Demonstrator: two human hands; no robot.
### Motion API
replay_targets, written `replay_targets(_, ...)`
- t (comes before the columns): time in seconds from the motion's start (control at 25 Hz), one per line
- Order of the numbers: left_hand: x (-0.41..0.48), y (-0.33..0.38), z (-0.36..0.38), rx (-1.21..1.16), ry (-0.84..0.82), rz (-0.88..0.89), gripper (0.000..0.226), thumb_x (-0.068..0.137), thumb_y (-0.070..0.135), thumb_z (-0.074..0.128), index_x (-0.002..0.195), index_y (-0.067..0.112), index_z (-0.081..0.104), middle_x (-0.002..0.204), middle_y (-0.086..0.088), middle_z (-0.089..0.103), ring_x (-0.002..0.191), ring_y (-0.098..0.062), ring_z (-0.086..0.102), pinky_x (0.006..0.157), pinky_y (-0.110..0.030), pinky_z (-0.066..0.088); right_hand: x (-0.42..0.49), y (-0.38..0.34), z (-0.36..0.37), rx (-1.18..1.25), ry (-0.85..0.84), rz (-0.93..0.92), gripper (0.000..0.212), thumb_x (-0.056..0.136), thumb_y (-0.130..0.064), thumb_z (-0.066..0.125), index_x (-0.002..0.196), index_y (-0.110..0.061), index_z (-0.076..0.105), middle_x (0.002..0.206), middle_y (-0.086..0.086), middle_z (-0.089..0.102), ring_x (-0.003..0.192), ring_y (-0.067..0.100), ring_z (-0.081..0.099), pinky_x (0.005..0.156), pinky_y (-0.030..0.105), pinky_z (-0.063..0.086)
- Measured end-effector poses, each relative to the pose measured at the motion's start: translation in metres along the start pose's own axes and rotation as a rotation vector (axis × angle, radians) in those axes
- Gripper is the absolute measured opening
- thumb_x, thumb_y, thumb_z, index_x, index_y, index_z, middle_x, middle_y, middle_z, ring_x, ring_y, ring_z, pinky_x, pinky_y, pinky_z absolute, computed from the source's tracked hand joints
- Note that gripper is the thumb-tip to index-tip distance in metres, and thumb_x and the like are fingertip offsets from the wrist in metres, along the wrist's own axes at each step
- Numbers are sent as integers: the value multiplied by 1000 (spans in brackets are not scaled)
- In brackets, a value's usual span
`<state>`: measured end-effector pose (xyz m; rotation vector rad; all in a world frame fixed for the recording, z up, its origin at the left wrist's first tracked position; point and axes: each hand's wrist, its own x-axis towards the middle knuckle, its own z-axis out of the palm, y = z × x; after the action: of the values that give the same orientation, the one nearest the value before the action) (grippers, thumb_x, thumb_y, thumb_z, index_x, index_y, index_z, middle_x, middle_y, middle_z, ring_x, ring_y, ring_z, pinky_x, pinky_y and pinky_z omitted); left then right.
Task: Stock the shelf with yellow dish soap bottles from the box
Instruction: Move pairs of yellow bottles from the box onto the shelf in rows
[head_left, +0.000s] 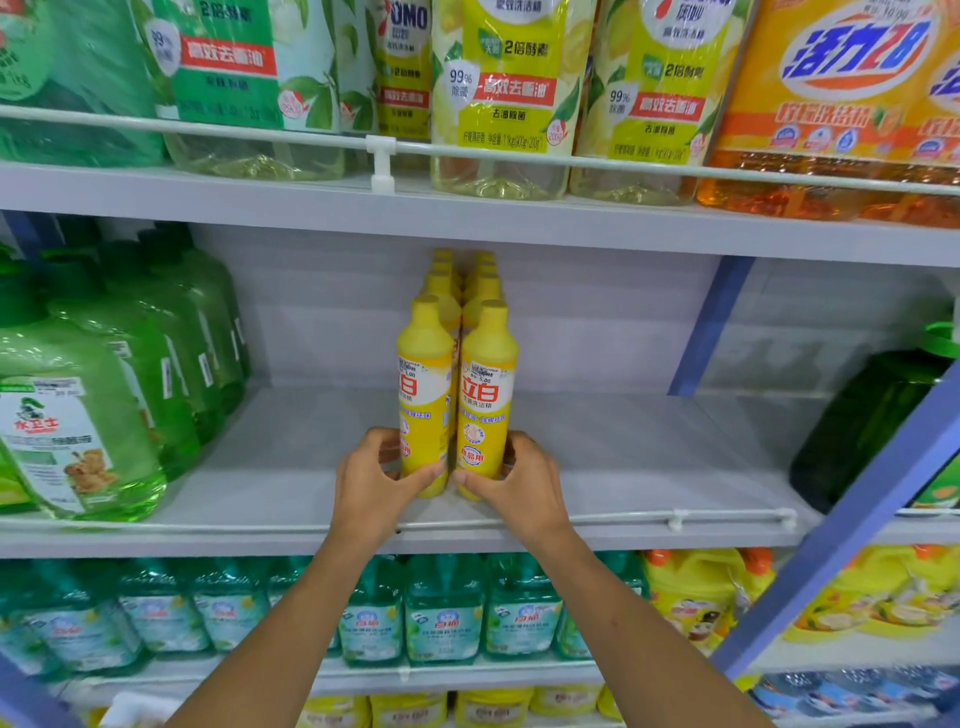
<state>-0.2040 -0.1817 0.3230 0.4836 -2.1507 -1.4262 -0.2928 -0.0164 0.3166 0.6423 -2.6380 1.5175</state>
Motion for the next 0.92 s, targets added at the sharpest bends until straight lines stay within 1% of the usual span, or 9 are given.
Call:
replay_targets(0.08, 1, -6, -6, -87, -87, -20, 59, 66, 23, 93, 116, 19, 60, 108, 7, 72, 96, -7, 71, 87, -25, 58, 2, 2, -1, 13, -23, 16, 58, 71, -42, 89, 119, -24, 61, 113, -4, 70, 99, 12, 67, 89, 32, 59)
replay_targets(0.2, 6, -13, -10, -117, -139, -17, 58, 71, 11, 90, 122, 15, 61, 109, 3, 73, 98, -7, 71, 93, -31, 58, 3, 5, -6, 46, -85, 21, 56, 74, -36, 89, 121, -22, 61, 115, -3, 71, 101, 12, 68, 93, 37, 59)
replay_targets(0.28, 5, -10, -4, -82, -115, 1, 56, 72, 13, 89, 123, 13, 63, 107, 4, 73, 95, -3, 70, 89, -27, 59, 5, 4, -7, 66, -102, 18, 57, 74, -35, 89, 122, -22, 61, 116, -4, 71, 102, 12, 69, 93, 37, 59)
replay_targets(0.4, 4, -4, 7, -48, -66, 19, 54, 70, 20, 90, 118, 18, 65, 104, 7, 72, 91, -1, 68, 83, -23, 57, 4, 0, -8, 75, -85, 9, 59, 74, -35, 89, 123, -23, 60, 117, -6, 70, 102, 10, 68, 92, 33, 59)
replay_targets(0.52, 5, -10, 7, -31, -83, 45, 58, 70, 23, 91, 122, 22, 65, 111, 6, 69, 99, -6, 67, 88, -26, 56, -1, -2, -5, 71, -42, 8, 62, 71, -40, 90, 122, -25, 58, 113, -10, 69, 99, 7, 68, 87, 24, 58)
replay_targets(0.6, 6, -12, 4, -51, -136, 39, 60, 74, 19, 88, 128, 19, 62, 118, 5, 67, 106, -8, 67, 95, -30, 56, 0, -1, -3, 56, 0, 2, 59, 71, -41, 90, 119, -26, 59, 112, -9, 70, 97, 8, 69, 86, 28, 59)
replay_targets(0.68, 8, -12, 3, -81, -166, 7, 59, 76, 15, 86, 128, 16, 60, 118, 5, 69, 106, -5, 67, 98, -33, 56, 5, 0, -3, 65, -9, 7, 55, 73, -39, 89, 118, -25, 60, 112, -6, 72, 98, 9, 69, 89, 34, 60)
replay_targets(0.8, 12, -11, 10, -23, -96, 7, 57, 71, 21, 90, 120, 18, 60, 109, 7, 71, 97, -3, 69, 91, -31, 59, 8, 1, -4, 81, -32, 18, 52, 74, -37, 88, 118, -27, 62, 112, -8, 73, 97, 6, 70, 90, 35, 60)
replay_targets(0.92, 13, -10, 16, 95, -3, 6, 58, 64, 35, 94, 111, 24, 63, 101, 9, 73, 89, -5, 69, 82, -29, 60, 5, -2, -1, 37, -4, -4, 52, 72, -40, 89, 115, -29, 61, 109, -11, 72, 94, 4, 69, 85, 27, 60)
